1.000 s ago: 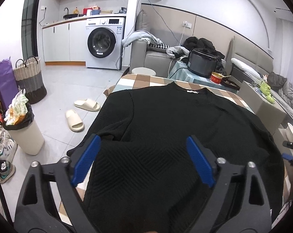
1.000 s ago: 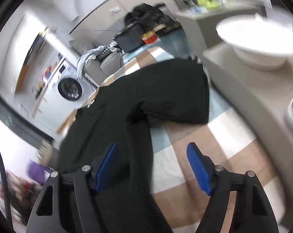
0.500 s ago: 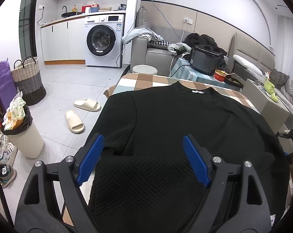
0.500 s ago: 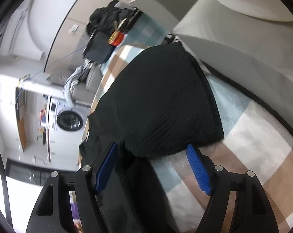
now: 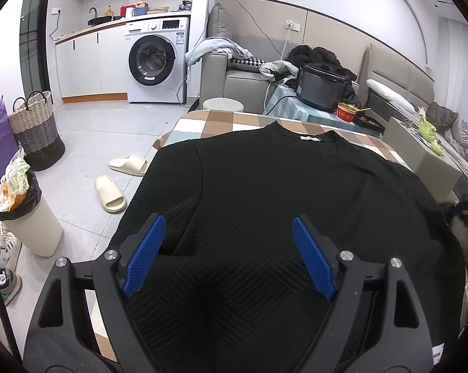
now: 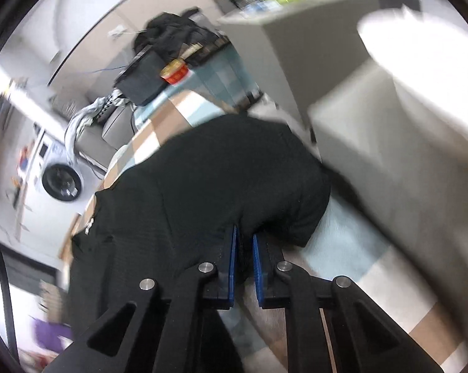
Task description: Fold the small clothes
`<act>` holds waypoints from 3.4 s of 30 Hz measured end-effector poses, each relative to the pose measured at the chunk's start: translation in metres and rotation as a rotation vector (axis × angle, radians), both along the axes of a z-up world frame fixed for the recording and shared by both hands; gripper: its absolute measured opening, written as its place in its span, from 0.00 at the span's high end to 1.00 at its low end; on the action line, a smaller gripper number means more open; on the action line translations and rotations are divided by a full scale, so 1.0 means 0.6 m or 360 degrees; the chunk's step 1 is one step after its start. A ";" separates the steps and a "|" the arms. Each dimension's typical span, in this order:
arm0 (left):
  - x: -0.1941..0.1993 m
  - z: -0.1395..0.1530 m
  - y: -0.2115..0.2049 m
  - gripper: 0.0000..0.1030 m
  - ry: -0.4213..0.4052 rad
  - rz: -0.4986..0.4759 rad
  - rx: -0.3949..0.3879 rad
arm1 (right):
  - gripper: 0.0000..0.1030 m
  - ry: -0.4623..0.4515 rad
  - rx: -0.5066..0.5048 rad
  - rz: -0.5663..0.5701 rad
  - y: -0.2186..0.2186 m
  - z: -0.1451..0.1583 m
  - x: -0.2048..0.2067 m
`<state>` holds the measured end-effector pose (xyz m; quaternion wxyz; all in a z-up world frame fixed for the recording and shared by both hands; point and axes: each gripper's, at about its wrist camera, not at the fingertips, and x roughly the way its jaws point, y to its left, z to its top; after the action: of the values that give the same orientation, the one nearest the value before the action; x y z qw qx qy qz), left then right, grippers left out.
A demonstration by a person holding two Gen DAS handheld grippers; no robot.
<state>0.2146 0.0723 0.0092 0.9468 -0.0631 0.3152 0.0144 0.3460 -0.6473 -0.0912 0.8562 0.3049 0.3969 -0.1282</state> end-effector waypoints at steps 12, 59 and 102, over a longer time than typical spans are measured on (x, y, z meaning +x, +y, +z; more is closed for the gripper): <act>-0.002 -0.011 0.006 0.20 0.0006 0.0027 0.0002 | 0.90 -0.0295 -0.0491 0.1463 0.287 0.070 0.019; -0.027 -0.014 0.053 0.20 0.0023 0.0163 -0.0005 | 0.92 -0.0218 0.0154 0.0929 0.172 0.185 0.216; -0.008 -0.239 0.359 0.21 0.0529 0.0663 -0.1281 | 0.56 0.0118 0.0265 0.1206 0.210 0.008 0.037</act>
<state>0.2101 0.2878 -0.1342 0.7610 -0.4831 0.4235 0.0904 0.3685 -0.5212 -0.0867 0.8002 0.2001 0.5212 0.2189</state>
